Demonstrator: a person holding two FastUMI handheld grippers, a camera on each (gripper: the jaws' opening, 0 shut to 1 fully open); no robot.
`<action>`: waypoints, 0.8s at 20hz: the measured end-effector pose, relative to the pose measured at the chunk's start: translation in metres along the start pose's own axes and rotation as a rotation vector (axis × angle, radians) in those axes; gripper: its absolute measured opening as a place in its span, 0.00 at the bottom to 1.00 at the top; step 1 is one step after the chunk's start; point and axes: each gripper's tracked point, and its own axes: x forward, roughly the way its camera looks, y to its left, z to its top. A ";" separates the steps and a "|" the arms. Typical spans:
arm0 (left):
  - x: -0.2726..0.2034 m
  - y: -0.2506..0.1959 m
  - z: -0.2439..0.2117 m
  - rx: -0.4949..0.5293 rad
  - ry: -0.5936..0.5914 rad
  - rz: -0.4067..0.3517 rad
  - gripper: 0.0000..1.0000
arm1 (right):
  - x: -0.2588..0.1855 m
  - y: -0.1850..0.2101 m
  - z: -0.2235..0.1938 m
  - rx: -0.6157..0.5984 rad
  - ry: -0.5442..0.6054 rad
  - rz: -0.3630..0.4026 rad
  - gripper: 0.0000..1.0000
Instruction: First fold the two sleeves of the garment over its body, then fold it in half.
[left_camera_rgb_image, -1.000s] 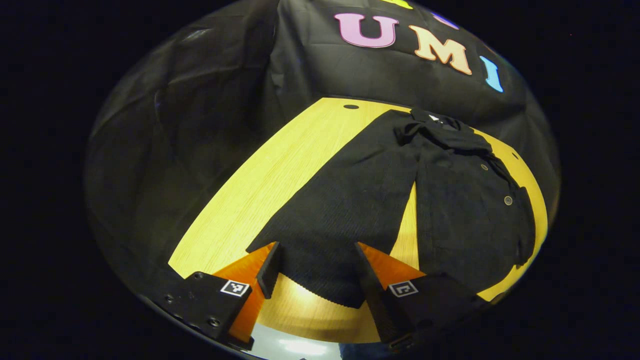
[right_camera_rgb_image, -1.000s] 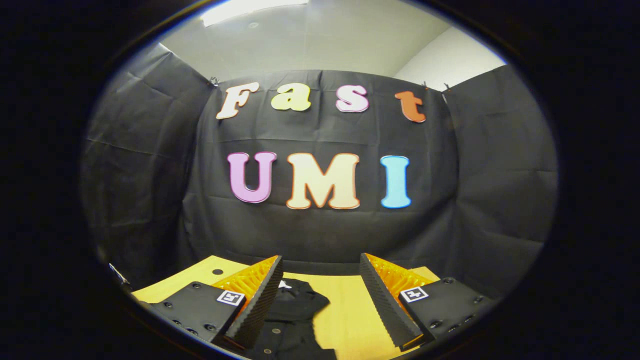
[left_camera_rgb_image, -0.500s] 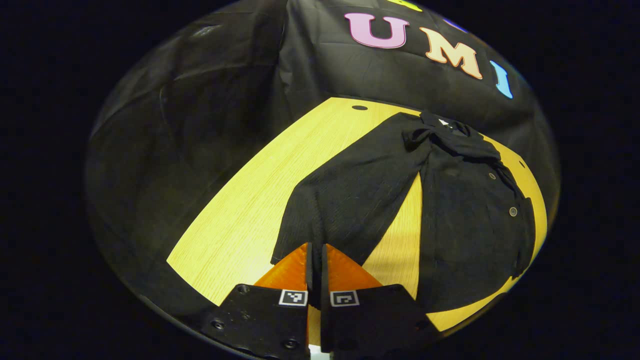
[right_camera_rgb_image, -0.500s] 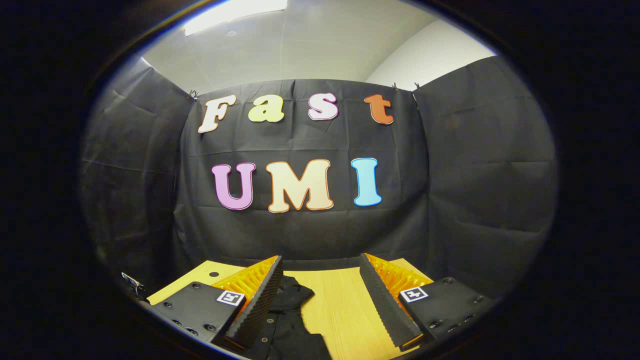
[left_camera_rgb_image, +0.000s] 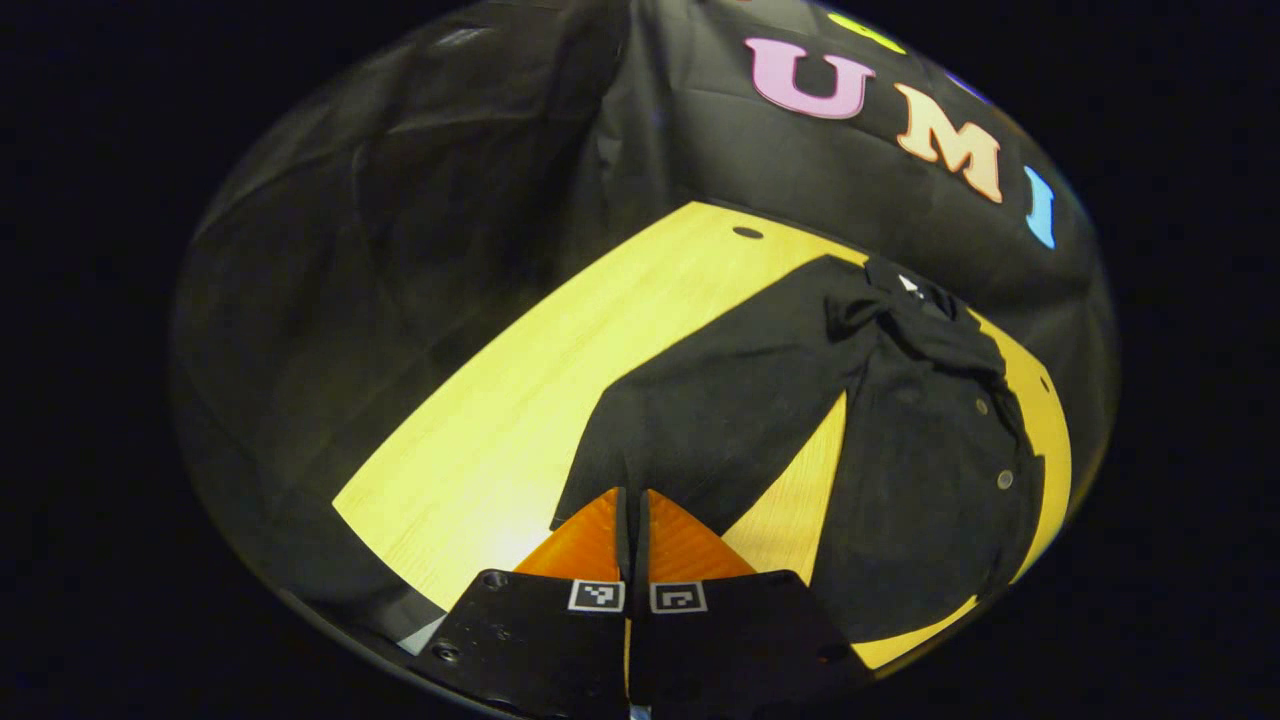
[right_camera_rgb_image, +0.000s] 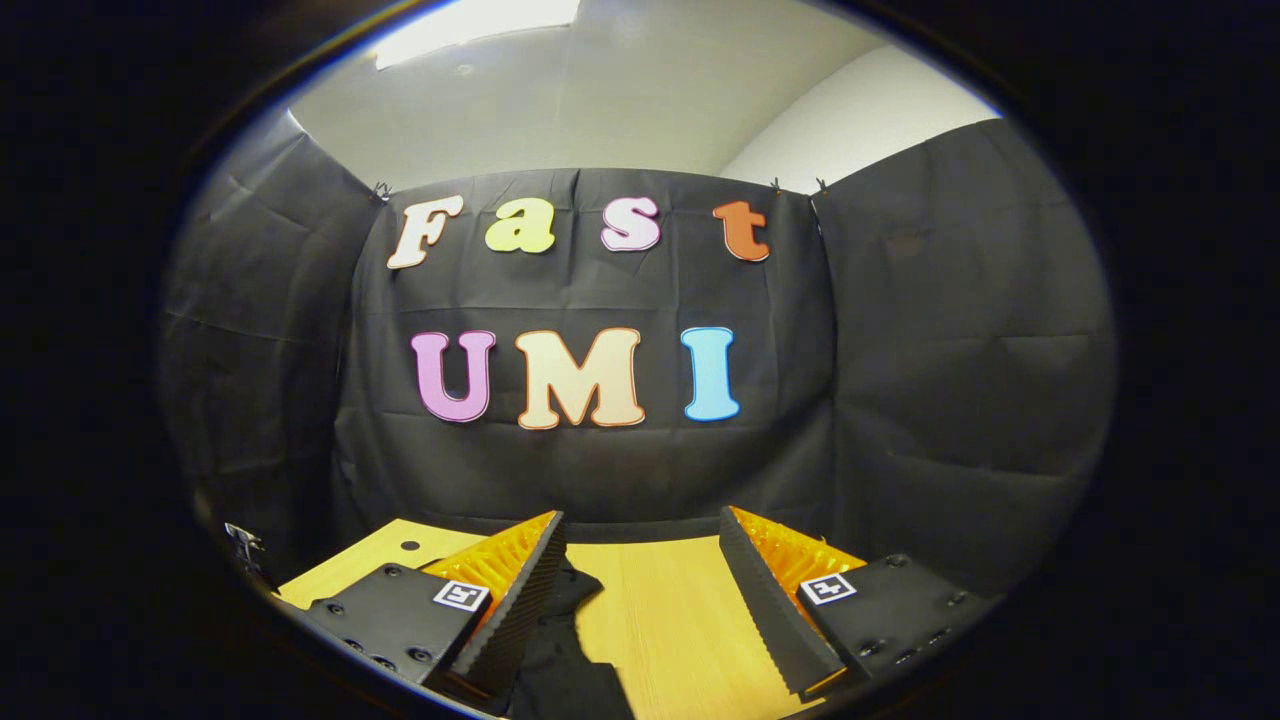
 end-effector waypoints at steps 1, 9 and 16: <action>-0.004 -0.002 0.010 -0.002 -0.019 -0.005 0.00 | -0.001 -0.004 -0.002 0.001 0.001 -0.006 0.97; -0.036 -0.090 0.109 0.087 -0.184 -0.170 0.00 | -0.003 -0.024 -0.019 0.000 0.036 -0.020 0.97; -0.047 -0.236 0.175 0.274 -0.334 -0.377 0.00 | -0.003 -0.037 -0.037 -0.006 0.070 -0.017 0.94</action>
